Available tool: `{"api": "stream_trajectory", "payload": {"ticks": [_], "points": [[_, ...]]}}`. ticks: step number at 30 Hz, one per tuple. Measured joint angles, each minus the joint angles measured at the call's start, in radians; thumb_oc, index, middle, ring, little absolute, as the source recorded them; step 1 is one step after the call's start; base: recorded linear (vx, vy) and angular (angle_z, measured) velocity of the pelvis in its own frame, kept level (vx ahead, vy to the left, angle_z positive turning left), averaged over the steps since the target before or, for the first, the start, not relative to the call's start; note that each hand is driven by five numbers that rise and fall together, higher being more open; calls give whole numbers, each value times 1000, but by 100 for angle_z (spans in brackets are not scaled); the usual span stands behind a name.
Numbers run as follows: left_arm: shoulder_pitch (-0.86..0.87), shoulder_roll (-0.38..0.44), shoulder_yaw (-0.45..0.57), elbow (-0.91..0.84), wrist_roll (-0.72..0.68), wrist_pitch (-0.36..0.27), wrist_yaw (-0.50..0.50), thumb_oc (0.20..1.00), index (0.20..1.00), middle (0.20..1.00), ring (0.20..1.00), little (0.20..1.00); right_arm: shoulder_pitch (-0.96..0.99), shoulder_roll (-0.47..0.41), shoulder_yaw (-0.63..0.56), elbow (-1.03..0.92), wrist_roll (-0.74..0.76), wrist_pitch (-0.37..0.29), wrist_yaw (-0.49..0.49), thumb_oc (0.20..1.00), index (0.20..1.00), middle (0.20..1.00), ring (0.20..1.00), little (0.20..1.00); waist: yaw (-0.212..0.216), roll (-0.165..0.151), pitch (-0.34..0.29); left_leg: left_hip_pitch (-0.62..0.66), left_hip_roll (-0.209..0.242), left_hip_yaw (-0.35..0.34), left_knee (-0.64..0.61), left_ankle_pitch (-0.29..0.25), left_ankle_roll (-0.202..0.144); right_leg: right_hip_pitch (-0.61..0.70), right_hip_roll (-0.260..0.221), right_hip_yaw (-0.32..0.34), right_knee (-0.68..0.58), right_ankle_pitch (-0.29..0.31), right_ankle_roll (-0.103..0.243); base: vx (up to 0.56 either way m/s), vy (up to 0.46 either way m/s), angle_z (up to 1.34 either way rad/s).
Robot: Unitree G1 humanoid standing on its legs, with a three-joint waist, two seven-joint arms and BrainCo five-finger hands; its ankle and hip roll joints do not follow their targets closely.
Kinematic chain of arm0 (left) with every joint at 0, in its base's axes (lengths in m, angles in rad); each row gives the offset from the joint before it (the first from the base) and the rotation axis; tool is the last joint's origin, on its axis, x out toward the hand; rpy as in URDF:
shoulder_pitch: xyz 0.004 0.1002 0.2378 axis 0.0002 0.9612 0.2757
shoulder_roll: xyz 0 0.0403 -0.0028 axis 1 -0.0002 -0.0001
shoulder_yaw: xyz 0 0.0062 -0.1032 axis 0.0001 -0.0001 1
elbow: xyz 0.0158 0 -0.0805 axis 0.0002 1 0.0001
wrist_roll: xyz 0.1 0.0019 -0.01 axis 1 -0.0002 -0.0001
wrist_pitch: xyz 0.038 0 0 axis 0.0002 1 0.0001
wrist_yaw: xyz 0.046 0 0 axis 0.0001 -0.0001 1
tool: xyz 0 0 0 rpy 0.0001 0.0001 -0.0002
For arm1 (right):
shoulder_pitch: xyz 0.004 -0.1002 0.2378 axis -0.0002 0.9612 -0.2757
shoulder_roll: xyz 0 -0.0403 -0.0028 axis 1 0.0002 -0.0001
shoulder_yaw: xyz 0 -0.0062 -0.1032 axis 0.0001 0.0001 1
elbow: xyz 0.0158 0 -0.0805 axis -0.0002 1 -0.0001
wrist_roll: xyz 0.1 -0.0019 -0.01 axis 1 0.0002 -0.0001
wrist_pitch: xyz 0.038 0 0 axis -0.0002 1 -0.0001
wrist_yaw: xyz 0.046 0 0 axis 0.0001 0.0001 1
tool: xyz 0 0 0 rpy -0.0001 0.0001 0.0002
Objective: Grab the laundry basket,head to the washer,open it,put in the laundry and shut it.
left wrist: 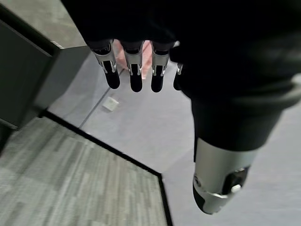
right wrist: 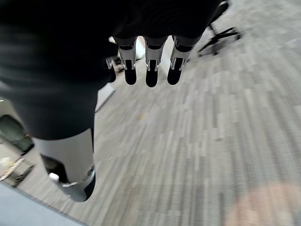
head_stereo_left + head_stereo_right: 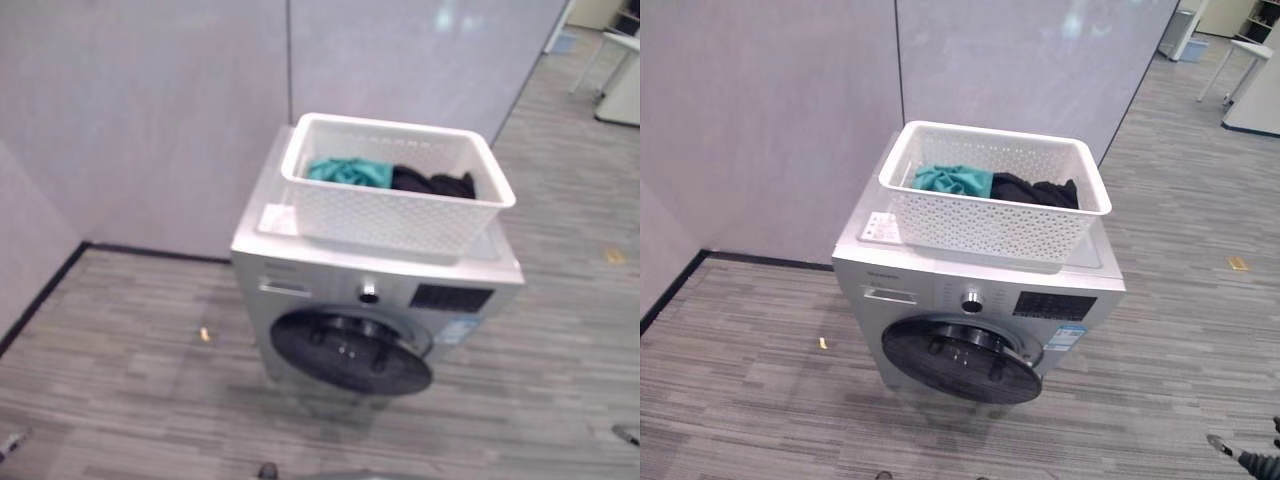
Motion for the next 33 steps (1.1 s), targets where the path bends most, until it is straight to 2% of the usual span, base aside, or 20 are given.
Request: {"api": "stream_trajectory", "payload": {"ticks": [2,5,8,14,17,21,24,26,29,32,33], "points": [[-11,-4,-9,21,-12,-16,-3,1000,1000,1000,1000,1000,-8,7,-3,5,0,-1,-1,1000,1000,1000,1000,1000,-2,2,0,10,4,1,-6,0,0,7,4,0,0,1,-3,-29,-8,-3],[-75,-9,-81,125,-61,-26,-16,1000,1000,1000,1000,1000,-55,19,43,53,0,1,-2,1000,1000,1000,1000,1000,-4,9,-4,28,11,2,-22,2,-3,10,10,0,0,-1,-3,-30,-11,-2],[-170,-43,-227,293,-156,-45,-15,1000,1000,1000,1000,1000,-140,45,166,147,2,-13,-11,1000,1000,1000,1000,1000,-14,15,-13,37,18,3,-31,8,-9,13,17,3,0,-1,-4,-44,-21,-2],[-280,-185,-409,458,-318,-84,-23,1000,1000,1000,1000,1000,-269,155,340,231,3,-39,-66,1000,1000,1000,1000,1000,-17,18,13,54,23,3,-37,22,-20,27,23,3,-1,3,-5,-49,-44,-1],[-292,-233,-475,489,-375,-84,-37,1000,1000,1000,1000,1000,-308,158,435,219,4,-62,-91,1000,1000,1000,1000,1000,-18,25,25,60,28,5,-45,27,-23,27,28,8,-1,3,-5,-39,-68,-2],[-295,-246,-471,514,-412,-98,-41,1000,1000,1000,1000,1000,-336,162,434,215,10,-89,-118,1000,1000,1000,1000,1000,-13,36,38,68,41,6,-55,31,-26,31,42,8,-1,3,-8,-66,-125,0],[-326,-246,-473,603,-433,-94,-41,1000,1000,1000,1000,1000,-346,147,478,137,23,-93,-141,1000,1000,1000,1000,1000,-11,55,90,73,59,6,-41,36,-35,43,59,5,-2,4,-18,-74,-163,2],[-325,-248,-473,603,-440,-93,-40,1000,1000,1000,1000,1000,-374,142,493,136,22,-96,-144,1000,1000,1000,1000,1000,-10,62,106,78,71,10,-41,37,-37,38,71,7,-2,2,-19,-57,-137,-13],[-317,-251,-473,603,-441,-94,-37,1000,1000,1000,1000,1000,-418,134,531,132,21,-97,-157,1000,1000,1000,1000,1000,5,81,109,91,104,59,-47,33,-43,25,97,28,-2,2,-30,-83,-135,-39],[-345,-254,-474,601,-451,-95,-36,1000,1000,1000,1000,1000,-428,122,543,105,20,-96,-168,1000,1000,1000,1000,1000,9,105,129,83,138,57,-32,44,-65,19,130,29,-1,19,-51,-174,-106,-13],[-361,-258,-474,601,-453,-95,-36,1000,1000,1000,1000,1000,-428,110,542,105,20,-95,-173,1000,1000,1000,1000,1000,10,111,134,61,144,54,-9,47,-67,10,138,28,-1,19,-69,-240,-97,15]]}}
